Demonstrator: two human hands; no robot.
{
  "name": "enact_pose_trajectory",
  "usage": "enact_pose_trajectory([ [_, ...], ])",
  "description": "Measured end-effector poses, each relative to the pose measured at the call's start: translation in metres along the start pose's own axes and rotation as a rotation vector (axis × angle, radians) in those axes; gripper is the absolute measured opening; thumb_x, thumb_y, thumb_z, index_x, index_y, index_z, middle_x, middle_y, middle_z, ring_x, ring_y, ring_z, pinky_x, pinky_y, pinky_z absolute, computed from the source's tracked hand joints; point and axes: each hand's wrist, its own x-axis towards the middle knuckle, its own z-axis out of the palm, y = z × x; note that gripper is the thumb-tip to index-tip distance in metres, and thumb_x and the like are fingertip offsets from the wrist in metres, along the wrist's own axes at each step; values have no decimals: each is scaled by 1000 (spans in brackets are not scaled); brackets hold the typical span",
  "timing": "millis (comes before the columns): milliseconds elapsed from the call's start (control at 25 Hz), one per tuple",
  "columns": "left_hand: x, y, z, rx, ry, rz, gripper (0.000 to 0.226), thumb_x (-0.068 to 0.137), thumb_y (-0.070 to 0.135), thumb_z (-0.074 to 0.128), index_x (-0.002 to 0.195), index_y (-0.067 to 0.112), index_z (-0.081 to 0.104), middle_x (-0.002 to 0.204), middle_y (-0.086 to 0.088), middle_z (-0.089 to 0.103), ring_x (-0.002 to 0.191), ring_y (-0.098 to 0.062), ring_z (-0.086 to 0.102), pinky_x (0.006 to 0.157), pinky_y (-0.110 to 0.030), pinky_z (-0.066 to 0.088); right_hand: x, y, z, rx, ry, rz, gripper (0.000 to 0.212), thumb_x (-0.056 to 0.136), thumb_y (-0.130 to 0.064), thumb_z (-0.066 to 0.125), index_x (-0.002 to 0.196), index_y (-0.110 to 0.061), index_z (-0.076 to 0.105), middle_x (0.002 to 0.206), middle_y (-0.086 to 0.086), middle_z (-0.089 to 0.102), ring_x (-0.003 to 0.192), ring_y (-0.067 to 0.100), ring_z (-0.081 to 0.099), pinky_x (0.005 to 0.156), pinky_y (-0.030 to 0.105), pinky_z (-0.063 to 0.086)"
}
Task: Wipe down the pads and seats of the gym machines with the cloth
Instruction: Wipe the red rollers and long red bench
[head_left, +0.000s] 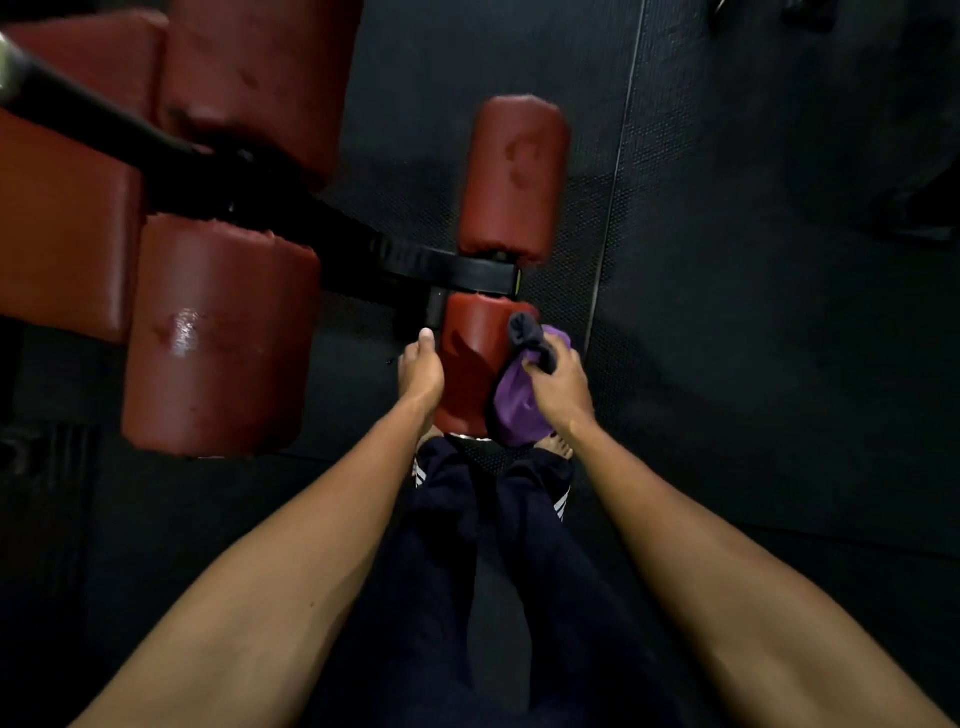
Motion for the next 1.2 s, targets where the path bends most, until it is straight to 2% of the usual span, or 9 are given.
enact_pose_trajectory([
  [160, -15, 22, -7, 43, 5, 73, 61, 106, 50, 28, 144, 7, 46, 151, -15, 43, 138, -32, 41, 117, -48, 30, -7, -43, -20, -21, -65, -69, 41, 97, -33, 63, 136, -41, 53, 131, 3, 51, 122, 31, 56, 106, 44, 43],
  [320, -5, 42, 8, 107, -21, 119, 85, 87, 71, 26, 127, 3, 59, 131, -23, 58, 122, -40, 55, 106, -52, 42, 1, -80, -27, -71, -23, -94, 44, 97, -34, 61, 140, -37, 51, 133, 4, 48, 118, 35, 58, 100, 44, 47],
  [480, 10, 86, 15, 136, -18, 180, 48, 106, 42, 36, 137, 11, 55, 142, -14, 50, 131, -32, 48, 113, -46, 33, 25, -108, -28, -123, 29, -120, 43, 95, -38, 60, 137, -42, 49, 130, -1, 46, 113, 35, 60, 92, 48, 50],
  [560, 33, 105, 19, 101, -4, 232, 44, 106, 38, 40, 137, 12, 55, 144, -13, 48, 131, -32, 48, 115, -46, 32, 39, -120, -29, -134, 65, -150, 46, 94, -38, 61, 138, -43, 48, 131, -2, 46, 114, 33, 60, 92, 48, 51],
  [640, 54, 125, 23, 77, -29, 257, 44, 106, 35, 40, 139, 9, 54, 144, -13, 47, 132, -29, 46, 114, -37, 32, 52, -134, -31, -145, 119, -185, 54, 93, -35, 64, 142, -42, 44, 139, -3, 43, 116, 31, 59, 93, 47, 51],
  [800, 89, 155, 28, 53, -105, 272, 45, 107, 34, 37, 140, 7, 53, 144, -15, 49, 134, -28, 44, 111, -32, 30, 81, -167, -26, -109, 227, -178, 77, 85, -39, 75, 148, -38, 32, 159, -7, 21, 129, 27, 52, 94, 48, 53],
  [960, 117, 163, 47, 17, -167, 201, 44, 107, 39, 35, 138, 13, 54, 141, -11, 55, 131, -27, 50, 112, -36, 36, 107, -172, -11, -162, 150, -74, 96, 81, -55, 75, 156, -47, 16, 168, -5, 1, 153, 27, 19, 117, 50, 31],
  [1080, 131, 164, 57, -72, -184, 167, 49, 107, 44, 31, 145, 17, 46, 147, -7, 50, 136, -23, 46, 117, -37, 32, 114, -156, 7, -353, 151, -131, 90, 87, -53, 67, 159, -45, 14, 169, 9, -4, 154, 34, 10, 125, 53, 14],
  [1200, 148, 159, 67, -158, -230, 92, 60, 104, 55, 27, 151, 19, 41, 153, -5, 45, 141, -21, 42, 121, -41, 28, 142, -156, 11, -478, 183, -165, 80, 89, -47, 63, 158, -44, 21, 168, 15, -13, 154, 43, 4, 123, 62, 4],
])
